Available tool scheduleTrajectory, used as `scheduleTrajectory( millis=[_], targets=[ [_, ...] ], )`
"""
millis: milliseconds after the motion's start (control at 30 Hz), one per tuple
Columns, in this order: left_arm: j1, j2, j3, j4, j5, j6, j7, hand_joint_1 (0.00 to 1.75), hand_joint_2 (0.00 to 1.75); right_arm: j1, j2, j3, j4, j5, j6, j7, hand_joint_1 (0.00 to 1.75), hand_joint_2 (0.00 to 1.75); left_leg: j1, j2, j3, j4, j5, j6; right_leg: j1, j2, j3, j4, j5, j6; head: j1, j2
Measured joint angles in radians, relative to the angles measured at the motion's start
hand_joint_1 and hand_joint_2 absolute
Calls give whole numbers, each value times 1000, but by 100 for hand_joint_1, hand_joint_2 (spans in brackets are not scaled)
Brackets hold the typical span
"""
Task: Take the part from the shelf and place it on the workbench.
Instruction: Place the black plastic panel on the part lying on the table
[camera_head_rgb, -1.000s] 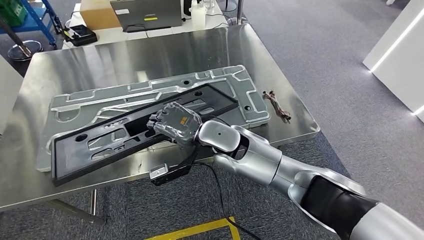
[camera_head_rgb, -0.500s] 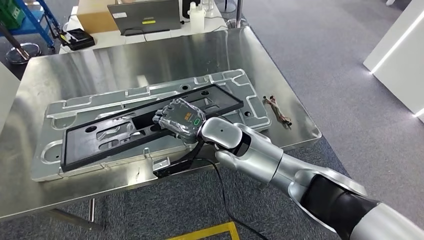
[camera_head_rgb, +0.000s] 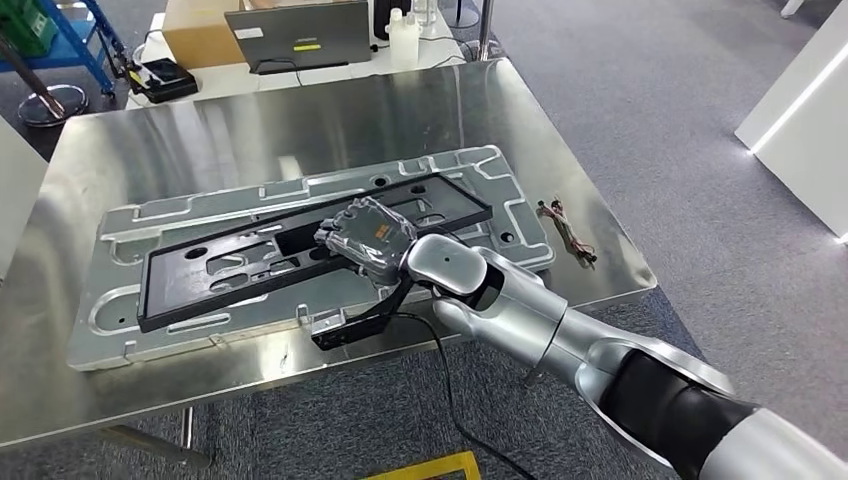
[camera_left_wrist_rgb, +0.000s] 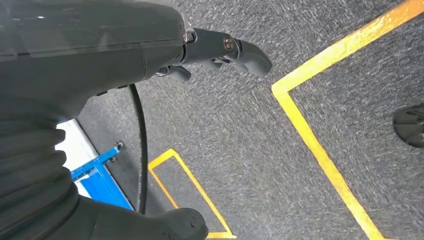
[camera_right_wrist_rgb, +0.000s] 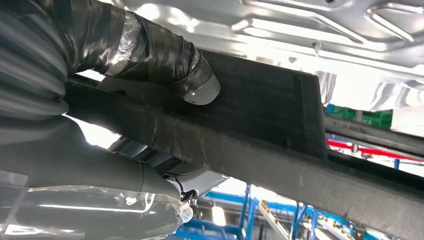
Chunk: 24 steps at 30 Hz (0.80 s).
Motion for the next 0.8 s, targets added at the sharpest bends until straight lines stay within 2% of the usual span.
scheduleTrajectory(
  millis=[67,133,167,233,267,300,333,400,433,467,533,600,633,667,733,767,800],
  targets=[
    [1,1,0,0,0,0,-1,0,175,2,-1,-1,1,0,-2,1,175,175,1,1,4,-4,-4,-11,-2,2,5,-9,-2,-8,0,0],
    [3,2,0,0,0,0,-3,0,175,4,-2,-4,2,0,-7,2,175,175,2,3,-7,33,-29,-22,-7,2,19,-19,-4,-19,0,0],
    [5,3,0,0,0,0,-4,0,175,6,-2,-5,3,0,-11,2,175,175,3,4,-29,81,-53,-27,-9,1,26,-22,-5,-24,0,0],
    [9,5,0,0,0,1,-6,0,175,13,-4,-5,6,0,-20,3,175,175,4,5,-100,214,-105,-34,-7,1,34,-23,-12,-29,0,0],
    [12,5,0,0,1,2,-7,0,175,19,-5,-5,9,0,-22,3,175,175,4,5,-132,262,-114,-35,-6,1,37,-22,-16,-30,0,0],
    [15,5,0,0,1,2,-8,0,175,26,-7,-5,11,0,-23,3,175,175,5,5,-147,276,-102,-35,-5,1,42,-21,-20,-30,0,0],
    [19,6,0,0,1,2,-9,0,175,32,-9,-6,14,0,-25,3,175,175,4,5,-143,249,-70,-33,-4,1,48,-19,-26,-30,0,0],
    [24,7,0,0,1,2,-9,0,175,39,-12,-7,16,0,-28,3,175,175,2,5,-92,119,13,-23,-3,2,61,-16,-38,-27,0,0],
    [26,8,1,0,2,2,-10,0,175,39,-13,-8,17,0,-30,3,175,175,-1,5,-66,59,38,-17,-1,3,65,-15,-43,-24,0,0],
    [27,9,1,0,2,2,-10,0,175,39,-14,-9,18,0,-33,3,175,175,-4,6,-50,23,48,-11,0,3,66,-14,-46,-20,0,0],
    [29,11,2,0,2,2,-10,0,175,41,-17,-10,20,0,-37,3,175,175,-10,6,-42,4,43,0,1,4,65,-16,-48,-11,0,0],
    [33,11,4,0,2,2,-10,0,175,44,-19,-13,20,0,-38,3,175,175,-4,7,-37,-6,44,9,1,3,65,-11,-56,0,0,0],
    [34,10,6,0,2,2,-10,0,175,44,-19,-16,19,0,-37,2,175,175,-2,8,-33,-12,46,15,1,3,55,11,-70,5,0,0],
    [34,10,8,0,2,2,-9,0,175,44,-21,-19,18,0,-37,2,175,175,1,8,-29,-17,46,20,0,3,34,55,-93,10,0,0],
    [34,9,12,0,2,3,-9,0,175,48,-23,-23,17,0,-35,1,175,175,1,9,-26,-17,43,27,-4,3,-39,189,-150,17,0,0],
    [34,8,14,0,2,3,-9,0,175,52,-24,-23,17,0,-33,1,175,175,0,8,-25,-17,40,28,-6,2,-73,244,-164,20,0,0],
    [35,8,16,0,2,3,-9,0,175,55,-25,-23,17,0,-32,1,175,175,1,8,-23,-16,38,28,-8,2,-94,270,-160,22,0,0]
  ],
)
